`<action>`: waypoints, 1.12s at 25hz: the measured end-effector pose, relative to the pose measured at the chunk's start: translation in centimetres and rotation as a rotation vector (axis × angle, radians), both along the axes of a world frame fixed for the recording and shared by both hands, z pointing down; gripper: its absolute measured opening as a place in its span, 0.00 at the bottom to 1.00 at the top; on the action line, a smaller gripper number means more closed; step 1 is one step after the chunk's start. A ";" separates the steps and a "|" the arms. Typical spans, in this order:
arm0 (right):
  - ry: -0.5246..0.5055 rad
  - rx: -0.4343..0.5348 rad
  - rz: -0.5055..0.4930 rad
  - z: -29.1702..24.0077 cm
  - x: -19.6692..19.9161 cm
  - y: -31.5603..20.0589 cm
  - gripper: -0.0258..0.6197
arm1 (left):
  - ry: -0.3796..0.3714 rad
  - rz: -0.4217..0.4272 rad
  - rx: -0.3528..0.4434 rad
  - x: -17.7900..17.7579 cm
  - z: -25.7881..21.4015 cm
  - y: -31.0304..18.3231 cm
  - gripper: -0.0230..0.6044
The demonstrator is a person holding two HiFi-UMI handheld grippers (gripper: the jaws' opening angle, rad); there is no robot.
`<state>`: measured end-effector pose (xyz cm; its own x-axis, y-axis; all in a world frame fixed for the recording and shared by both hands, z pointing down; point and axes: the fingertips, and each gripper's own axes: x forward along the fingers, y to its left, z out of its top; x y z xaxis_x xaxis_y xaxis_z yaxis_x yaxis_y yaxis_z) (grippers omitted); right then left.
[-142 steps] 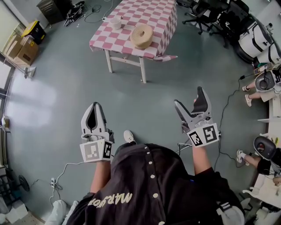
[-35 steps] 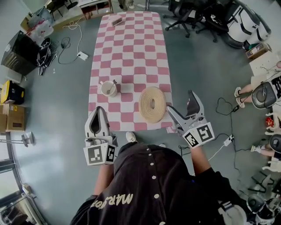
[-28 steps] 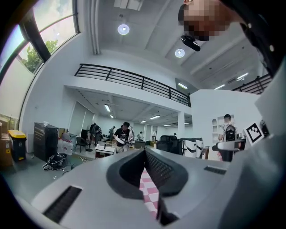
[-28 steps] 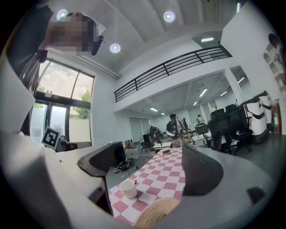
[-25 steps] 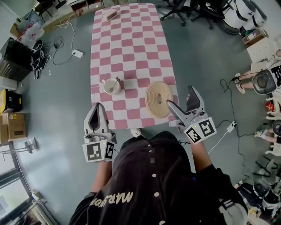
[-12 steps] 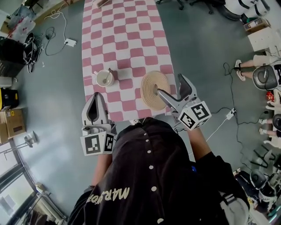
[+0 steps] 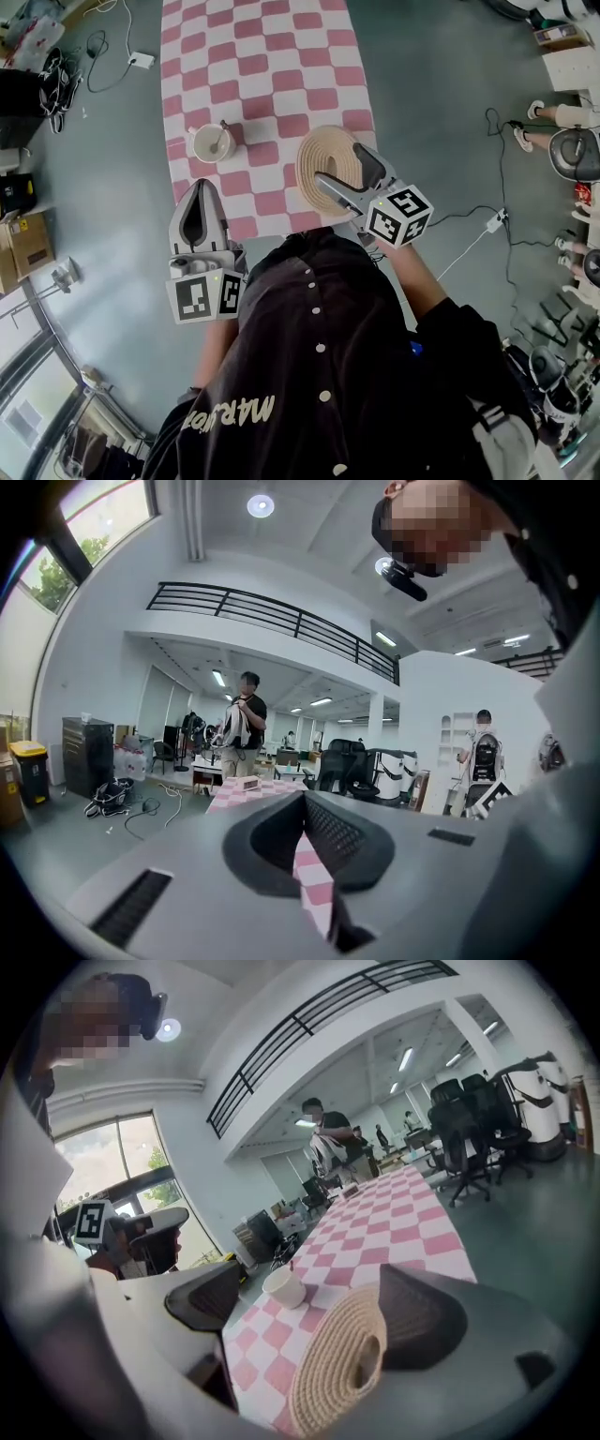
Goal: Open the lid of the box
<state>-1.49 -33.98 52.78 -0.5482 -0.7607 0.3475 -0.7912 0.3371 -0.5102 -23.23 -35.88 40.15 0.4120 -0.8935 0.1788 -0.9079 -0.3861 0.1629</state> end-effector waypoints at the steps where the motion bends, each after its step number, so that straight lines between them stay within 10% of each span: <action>1: -0.002 -0.026 -0.012 0.9 -0.6 0.2 0.75 | -0.004 -0.001 -0.004 0.0 0.2 0.0 0.05; 28: 0.078 -0.626 0.003 13.3 -5.1 2.3 0.76 | -0.010 -0.022 -0.095 -0.3 3.2 -0.2 0.05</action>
<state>-6.59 -31.69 66.12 -0.5017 -0.4011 0.7664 -0.8346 -0.0088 -0.5509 -23.52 -36.04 43.32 0.3898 -0.8812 0.2674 -0.9180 -0.3488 0.1887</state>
